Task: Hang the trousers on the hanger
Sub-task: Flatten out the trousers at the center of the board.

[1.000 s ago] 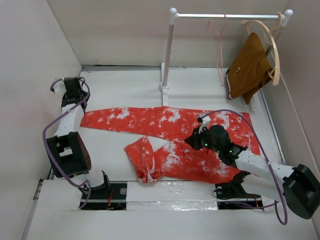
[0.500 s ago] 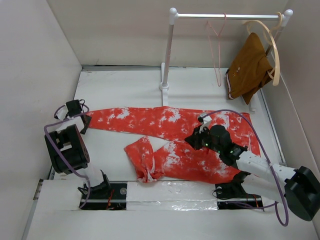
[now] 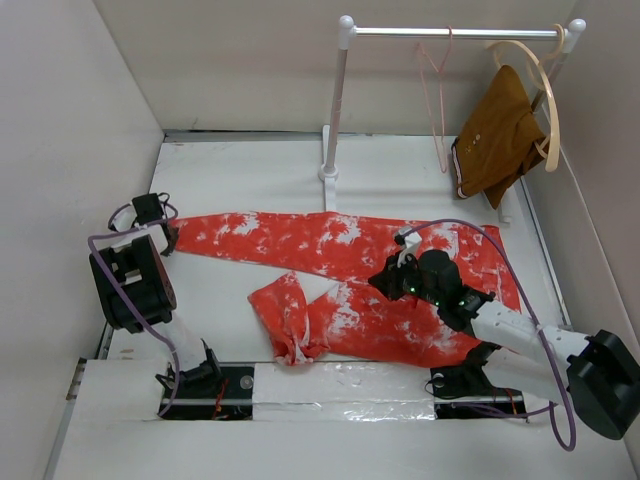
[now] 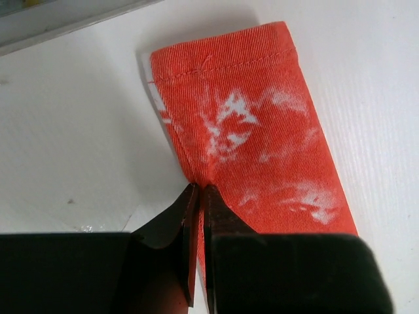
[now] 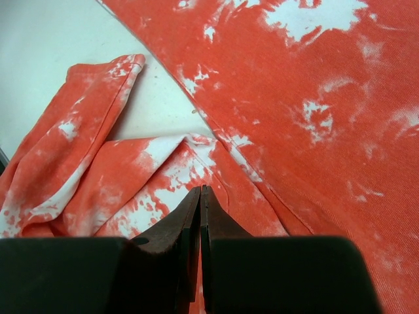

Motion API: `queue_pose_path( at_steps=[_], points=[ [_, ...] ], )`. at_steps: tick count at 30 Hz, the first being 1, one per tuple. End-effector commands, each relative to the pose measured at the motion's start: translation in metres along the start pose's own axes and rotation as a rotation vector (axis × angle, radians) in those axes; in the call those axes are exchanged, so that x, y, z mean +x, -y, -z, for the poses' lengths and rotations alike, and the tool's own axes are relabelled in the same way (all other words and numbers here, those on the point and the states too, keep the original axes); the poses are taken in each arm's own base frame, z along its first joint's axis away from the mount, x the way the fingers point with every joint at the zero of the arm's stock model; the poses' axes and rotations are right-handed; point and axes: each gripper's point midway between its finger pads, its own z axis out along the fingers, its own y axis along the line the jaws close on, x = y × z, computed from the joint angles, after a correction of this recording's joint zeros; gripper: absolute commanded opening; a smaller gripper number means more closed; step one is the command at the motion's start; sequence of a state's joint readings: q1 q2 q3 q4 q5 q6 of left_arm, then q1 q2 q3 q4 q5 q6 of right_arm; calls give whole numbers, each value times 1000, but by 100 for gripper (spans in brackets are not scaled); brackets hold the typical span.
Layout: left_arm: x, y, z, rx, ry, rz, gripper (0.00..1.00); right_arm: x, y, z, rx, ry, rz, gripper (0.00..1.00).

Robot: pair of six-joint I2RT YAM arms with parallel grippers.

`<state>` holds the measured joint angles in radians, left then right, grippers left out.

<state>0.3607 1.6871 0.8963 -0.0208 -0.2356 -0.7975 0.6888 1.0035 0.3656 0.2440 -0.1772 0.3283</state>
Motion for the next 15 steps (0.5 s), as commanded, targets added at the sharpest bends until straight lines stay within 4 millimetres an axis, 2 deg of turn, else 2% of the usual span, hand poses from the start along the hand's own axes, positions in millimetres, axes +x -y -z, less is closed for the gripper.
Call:
queue_pose_path(
  at_steps=[1,4,7,8,9,10,11,12,13,14,15],
  points=[
    [-1,0,-4,-23,-16,-33,0,-25,-12,-2,-40,74,35,8],
    [-14,12,5,23,20,-30,0,-26,-13,-3,-43,77,36,8],
    [-27,39,23,99,59,-44,0,-26,-12,-4,-41,76,35,8],
    [-37,55,31,135,80,-45,0,-26,-13,-4,-42,75,36,8],
    [-46,79,46,187,99,-53,0,-26,-13,-4,-42,74,35,8],
    [-39,79,47,185,81,-67,0,-26,-12,-5,-41,72,35,8],
    [-56,106,63,242,111,-55,0,-26,-12,-6,-41,71,35,8],
    [-61,121,73,276,117,-58,0,-25,-12,-7,-40,68,36,8],
    [-57,139,86,312,101,-79,0,-24,-11,-8,-37,61,34,8],
    [-76,169,111,388,143,-79,0,-24,-11,-9,-36,58,34,8],
    [-81,184,127,427,157,-93,0,-23,-10,-9,-31,55,34,8]
  ],
)
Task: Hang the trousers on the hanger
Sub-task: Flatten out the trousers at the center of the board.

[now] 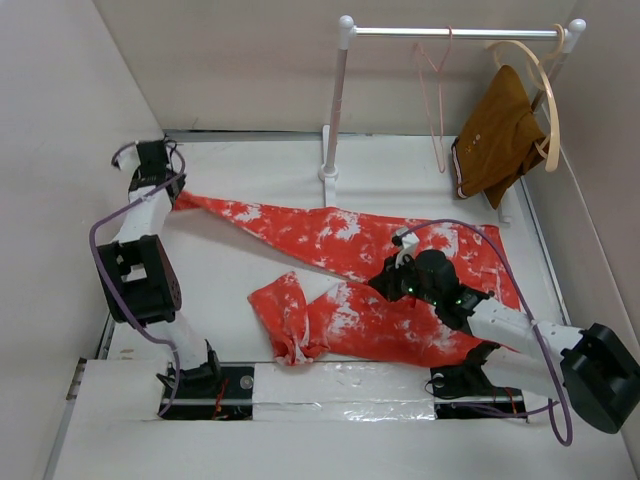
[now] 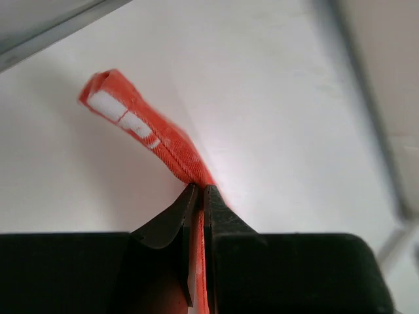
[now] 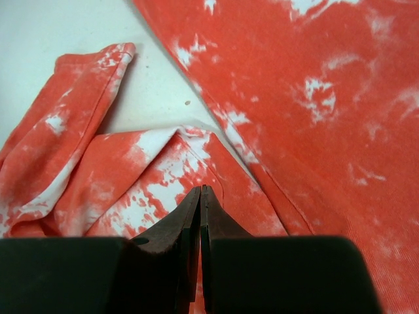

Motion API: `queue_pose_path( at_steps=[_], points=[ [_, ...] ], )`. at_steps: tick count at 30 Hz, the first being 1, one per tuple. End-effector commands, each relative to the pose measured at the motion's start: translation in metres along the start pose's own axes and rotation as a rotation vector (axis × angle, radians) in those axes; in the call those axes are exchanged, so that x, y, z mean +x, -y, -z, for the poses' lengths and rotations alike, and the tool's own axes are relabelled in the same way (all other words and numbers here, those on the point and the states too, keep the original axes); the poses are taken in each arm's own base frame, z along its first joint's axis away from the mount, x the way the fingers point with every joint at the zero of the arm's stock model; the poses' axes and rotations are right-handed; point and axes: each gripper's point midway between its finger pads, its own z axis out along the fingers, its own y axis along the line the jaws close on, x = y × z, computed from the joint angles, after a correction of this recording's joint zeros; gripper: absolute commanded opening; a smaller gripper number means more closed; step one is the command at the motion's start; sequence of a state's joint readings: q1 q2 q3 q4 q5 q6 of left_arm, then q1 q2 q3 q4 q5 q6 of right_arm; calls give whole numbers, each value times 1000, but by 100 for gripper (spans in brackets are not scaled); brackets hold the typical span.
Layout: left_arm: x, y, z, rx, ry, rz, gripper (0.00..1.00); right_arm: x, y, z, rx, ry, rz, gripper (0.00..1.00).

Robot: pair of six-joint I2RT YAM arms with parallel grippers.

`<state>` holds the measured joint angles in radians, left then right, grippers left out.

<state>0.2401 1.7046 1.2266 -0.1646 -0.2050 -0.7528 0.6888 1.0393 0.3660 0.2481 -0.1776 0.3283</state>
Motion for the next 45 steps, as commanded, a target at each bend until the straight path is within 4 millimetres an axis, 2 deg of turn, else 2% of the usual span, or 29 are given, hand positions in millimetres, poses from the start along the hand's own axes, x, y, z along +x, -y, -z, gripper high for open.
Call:
queue_pose_path(
  at_steps=[1,2,5,7,9,10,11,12,14,16,17,19,20,22,23,25,26,29,30,31,34,35,37,39,40,42,43,44,45],
  points=[
    [-50,99,67,238,119,-41,0,-32,-13,-4,-39,87,40,8],
    [-69,128,90,303,163,-45,0,-31,-16,-5,-45,84,45,8],
    [-75,163,126,373,199,-105,0,-32,-15,-4,-35,87,45,8],
    [-82,167,138,405,224,-104,0,-32,-14,-4,-35,88,46,8],
    [-72,160,132,405,209,-115,0,-31,-16,-4,-42,85,46,8],
    [-76,155,130,409,223,-111,0,-31,-16,-3,-43,85,46,8],
    [-66,139,114,370,196,-119,0,-31,-16,-3,-44,84,47,8],
    [-70,124,103,337,194,-102,0,-31,-16,-3,-44,84,47,8],
    [-54,95,74,271,149,-103,0,-30,-16,-2,-45,84,48,8],
    [-50,67,50,210,132,-89,0,-30,-16,0,-45,87,49,8],
    [-37,47,35,167,98,-89,0,-31,-16,0,-45,91,49,8],
    [-33,20,15,117,88,-67,0,-30,-15,2,-40,91,50,8],
    [-21,-1,4,75,61,-63,0,-31,-15,2,-40,92,50,8],
    [-20,-32,-12,10,53,-35,0,-30,-15,2,-38,91,52,8],
    [-10,-51,-18,-35,33,-28,0,-29,-14,2,-36,89,51,8],
    [-6,-74,-25,-81,17,18,0,-30,-15,2,-37,92,51,8],
    [0,-95,-27,-114,1,46,0,-30,-14,2,-35,91,51,8],
    [3,-109,-22,-127,0,95,4,-31,-15,1,-39,93,52,8],
    [1,-108,-20,-123,7,102,14,-30,-15,0,-37,89,51,8],
    [-6,-96,-17,-72,24,113,33,-30,-16,0,-43,86,51,8],
    [-8,-63,-2,38,23,97,57,-31,-20,-1,-59,85,62,8],
    [-13,-51,4,65,36,83,58,-30,-25,-2,-71,81,77,8],
    [-8,-23,21,125,44,39,58,-32,-33,-2,-78,76,98,0],
    [-4,-1,36,179,55,1,54,-30,-53,-3,-114,62,136,0],
    [6,19,53,229,61,-37,44,-34,-59,-4,-115,61,146,0],
    [25,41,74,295,58,-109,28,-32,-74,-6,-148,46,161,0],
    [34,54,89,340,62,-140,12,-35,-77,-7,-152,49,160,0],
    [71,71,108,398,15,-214,7,-34,-77,-9,-151,41,149,0],
    [89,77,118,418,1,-258,3,-33,-77,-10,-151,40,142,0]
  ],
)
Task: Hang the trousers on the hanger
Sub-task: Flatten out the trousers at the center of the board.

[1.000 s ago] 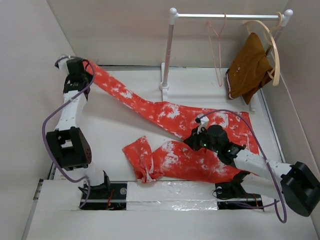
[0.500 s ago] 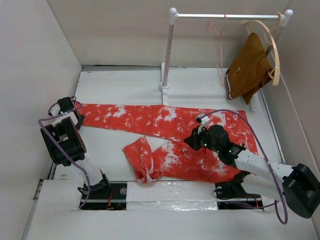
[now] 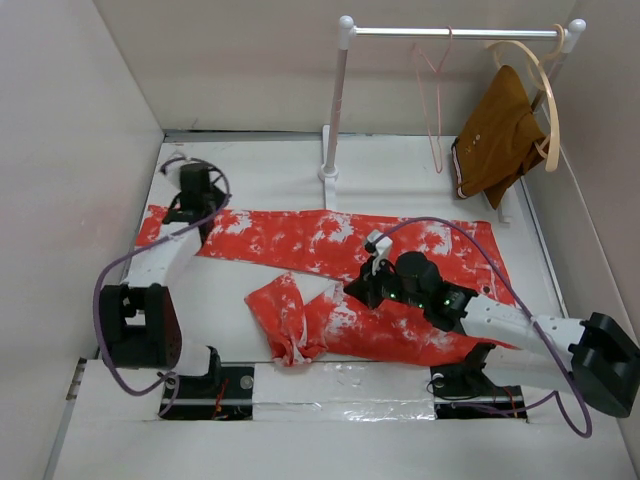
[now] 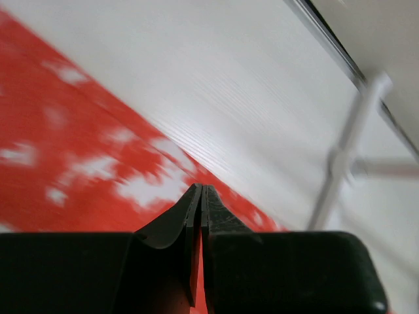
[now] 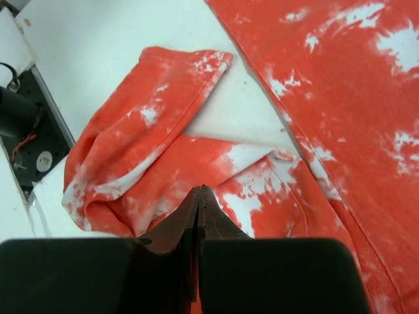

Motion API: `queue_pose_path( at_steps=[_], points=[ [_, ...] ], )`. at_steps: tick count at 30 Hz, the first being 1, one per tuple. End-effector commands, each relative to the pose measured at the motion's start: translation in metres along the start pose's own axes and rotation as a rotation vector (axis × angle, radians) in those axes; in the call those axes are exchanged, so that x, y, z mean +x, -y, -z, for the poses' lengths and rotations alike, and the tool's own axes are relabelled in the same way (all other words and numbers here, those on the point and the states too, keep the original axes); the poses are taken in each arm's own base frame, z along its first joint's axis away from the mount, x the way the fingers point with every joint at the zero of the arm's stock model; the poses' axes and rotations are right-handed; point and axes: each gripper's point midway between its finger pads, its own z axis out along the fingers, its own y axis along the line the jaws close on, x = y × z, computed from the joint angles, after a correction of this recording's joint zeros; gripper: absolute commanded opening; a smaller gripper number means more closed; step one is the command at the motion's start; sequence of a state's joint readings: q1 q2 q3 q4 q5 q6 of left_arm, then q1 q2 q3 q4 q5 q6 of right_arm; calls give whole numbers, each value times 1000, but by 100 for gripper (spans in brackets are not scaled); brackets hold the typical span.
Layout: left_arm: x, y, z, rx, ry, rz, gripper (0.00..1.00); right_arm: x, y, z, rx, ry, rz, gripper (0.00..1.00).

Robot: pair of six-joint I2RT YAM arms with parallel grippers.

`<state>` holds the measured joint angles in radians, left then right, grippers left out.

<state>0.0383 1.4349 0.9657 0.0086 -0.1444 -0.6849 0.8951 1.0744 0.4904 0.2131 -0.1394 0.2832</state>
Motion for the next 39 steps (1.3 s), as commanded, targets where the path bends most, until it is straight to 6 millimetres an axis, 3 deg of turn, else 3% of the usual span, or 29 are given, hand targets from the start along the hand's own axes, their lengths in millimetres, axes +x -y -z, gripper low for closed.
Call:
queue_pose_path(
  at_steps=[1,2,3,5,6,10,13,17,27,30,31,32,36,39],
  points=[
    [33,54,40,125,10,-141,0,-22,0,-4,25,54,6,0],
    [77,70,55,174,-46,-220,0,-23,1,-1,38,65,-5,0],
    [95,75,63,187,-56,-254,0,-25,3,2,51,78,-11,0],
    [133,59,75,137,-91,-332,0,-22,13,9,107,84,-23,0],
    [159,64,89,167,-116,-381,0,-30,16,18,132,120,-24,0],
    [208,39,111,141,-147,-525,23,-38,28,39,211,188,-27,0],
    [232,23,122,86,-155,-600,30,-39,31,48,233,205,-39,0],
    [250,16,124,56,-157,-636,36,-32,35,48,250,194,-53,3],
    [259,-10,104,-88,-125,-700,34,-18,40,44,271,147,-68,27],
    [262,-15,102,-93,-127,-701,17,-17,49,44,299,148,-64,30],
    [261,-16,102,-97,-124,-701,0,-17,53,44,307,145,-71,30],
    [259,-15,102,-101,-116,-692,0,-17,57,44,316,143,-77,30],
    [235,-15,107,-135,-35,-686,0,-12,68,43,329,119,-80,30],
    [196,-22,105,-205,12,-613,0,-12,72,43,327,119,-90,31]
  ],
)
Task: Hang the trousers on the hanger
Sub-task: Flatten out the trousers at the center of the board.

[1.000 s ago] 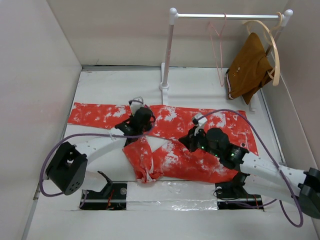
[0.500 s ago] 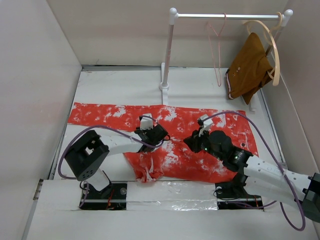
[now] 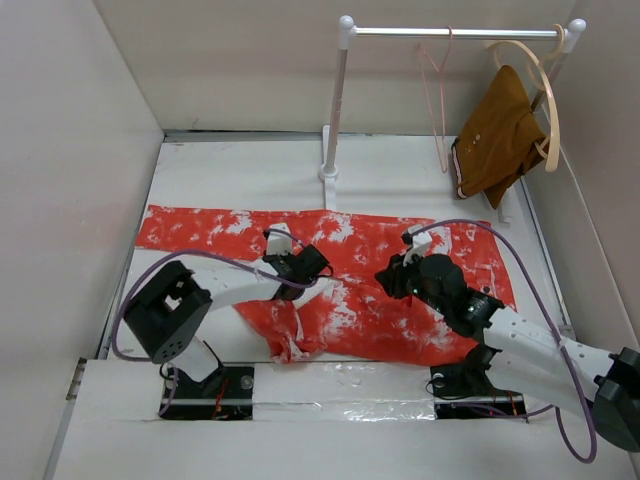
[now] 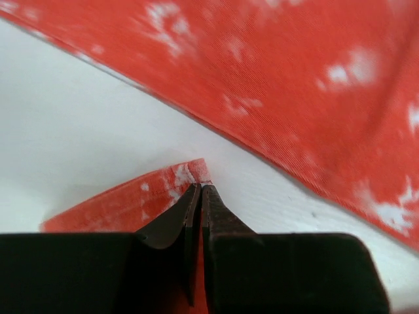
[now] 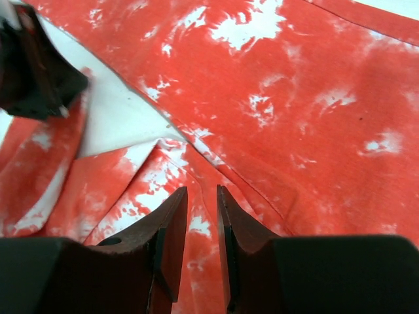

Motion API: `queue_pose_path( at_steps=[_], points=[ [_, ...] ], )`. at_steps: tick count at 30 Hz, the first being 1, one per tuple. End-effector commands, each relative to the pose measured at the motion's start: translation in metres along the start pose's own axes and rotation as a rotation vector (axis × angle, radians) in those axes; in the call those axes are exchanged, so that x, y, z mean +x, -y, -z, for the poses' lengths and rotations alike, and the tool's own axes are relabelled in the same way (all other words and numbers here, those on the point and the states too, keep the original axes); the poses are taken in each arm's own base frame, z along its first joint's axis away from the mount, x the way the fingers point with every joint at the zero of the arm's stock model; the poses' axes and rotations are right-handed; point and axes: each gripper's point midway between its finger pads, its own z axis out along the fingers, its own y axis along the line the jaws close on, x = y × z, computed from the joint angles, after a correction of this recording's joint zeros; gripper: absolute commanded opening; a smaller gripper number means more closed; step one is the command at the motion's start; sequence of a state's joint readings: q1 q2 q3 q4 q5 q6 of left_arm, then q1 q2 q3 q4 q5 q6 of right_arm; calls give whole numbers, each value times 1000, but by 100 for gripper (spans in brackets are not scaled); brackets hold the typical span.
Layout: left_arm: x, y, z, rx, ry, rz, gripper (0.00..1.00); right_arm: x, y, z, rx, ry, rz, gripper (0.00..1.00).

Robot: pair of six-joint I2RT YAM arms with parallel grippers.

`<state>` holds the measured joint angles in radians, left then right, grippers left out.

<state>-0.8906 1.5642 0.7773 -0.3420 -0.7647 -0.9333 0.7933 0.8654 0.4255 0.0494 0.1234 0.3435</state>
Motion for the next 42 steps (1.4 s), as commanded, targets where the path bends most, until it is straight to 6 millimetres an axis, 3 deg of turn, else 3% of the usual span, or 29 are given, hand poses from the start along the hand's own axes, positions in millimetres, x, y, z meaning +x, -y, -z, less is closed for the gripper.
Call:
queue_pose_path(
  at_steps=[1,5,6,7,8,9,10,12,13,15,16,20,24,26,29,31,33,34,35,37,38,40,42],
  points=[
    [-57,-33,13,-62,114,166,0,-5,-1,-1,-24,27,6,31],
    [-109,-77,17,-70,180,378,0,-9,2,0,-14,33,-5,35],
    [-124,-105,12,-120,200,459,0,-9,0,0,-22,34,-2,36],
    [-146,-116,21,-68,240,549,0,-11,-1,0,-31,40,1,38],
    [-154,-132,21,-65,254,554,0,-9,-3,0,-42,36,1,38],
    [-163,-159,18,-96,274,634,0,-10,-4,-1,-49,35,0,39],
    [-180,-166,30,-31,332,711,0,-8,-4,-1,-47,29,-2,39],
    [-185,-189,31,-56,360,807,0,-8,-7,-1,-66,32,-3,39],
    [-183,-212,29,-110,364,864,0,-9,-11,-1,-90,39,-4,39],
    [-183,-232,29,-162,366,904,0,-10,-12,-1,-94,43,-4,40],
    [-172,-253,28,-247,338,916,0,-13,-13,1,-95,49,-3,41],
    [-191,-294,64,-379,444,901,0,-17,-15,7,-106,61,3,46],
    [-198,-321,85,-530,479,820,0,-18,-15,11,-114,70,4,52],
    [-185,-327,76,-622,411,768,0,-19,-15,13,-114,75,4,55],
    [-167,-327,52,-688,339,726,0,-23,-10,18,-82,83,-3,59],
    [-149,-335,25,-710,241,722,0,-25,-4,21,-51,100,-13,60],
    [-140,-347,12,-736,173,747,0,-30,2,25,-11,124,-27,59],
    [-128,-353,-5,-739,103,754,3,-37,3,29,-10,152,-37,58],
    [-121,-356,-13,-739,59,744,17,-35,10,32,20,149,-44,57],
    [-111,-354,-31,-747,-35,737,31,-41,10,38,19,186,-53,48],
    [-114,-352,-35,-732,-43,733,43,-44,15,39,42,198,-59,45],
    [-136,-346,-38,-686,6,728,50,-44,21,41,67,201,-67,20],
    [-161,-327,-41,-590,63,711,52,-45,34,39,121,203,-78,3]
  ],
)
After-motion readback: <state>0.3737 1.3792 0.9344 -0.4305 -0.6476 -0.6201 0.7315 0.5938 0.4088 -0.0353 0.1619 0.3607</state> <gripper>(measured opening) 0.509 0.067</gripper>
